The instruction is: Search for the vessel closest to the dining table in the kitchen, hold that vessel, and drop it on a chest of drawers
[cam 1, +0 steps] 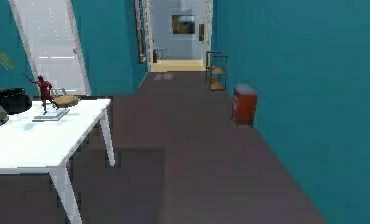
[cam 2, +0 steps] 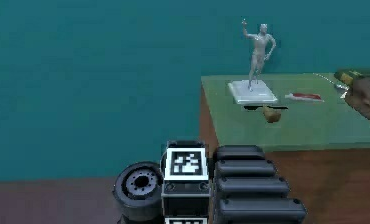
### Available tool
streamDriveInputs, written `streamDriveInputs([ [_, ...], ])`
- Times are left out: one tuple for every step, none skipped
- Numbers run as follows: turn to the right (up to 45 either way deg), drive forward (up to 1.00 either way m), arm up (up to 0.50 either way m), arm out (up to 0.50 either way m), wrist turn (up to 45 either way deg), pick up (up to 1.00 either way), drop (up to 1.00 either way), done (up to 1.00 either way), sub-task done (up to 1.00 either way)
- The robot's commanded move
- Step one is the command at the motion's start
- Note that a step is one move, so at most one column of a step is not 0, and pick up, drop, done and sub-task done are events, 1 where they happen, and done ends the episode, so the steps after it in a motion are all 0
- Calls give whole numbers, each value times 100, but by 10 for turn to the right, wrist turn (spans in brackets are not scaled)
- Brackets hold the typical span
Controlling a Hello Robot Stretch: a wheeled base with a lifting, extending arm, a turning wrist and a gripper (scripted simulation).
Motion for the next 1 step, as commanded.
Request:
streamDriveInputs([
  [0, 100, 0, 0, 0, 0, 0, 0, 0],
])
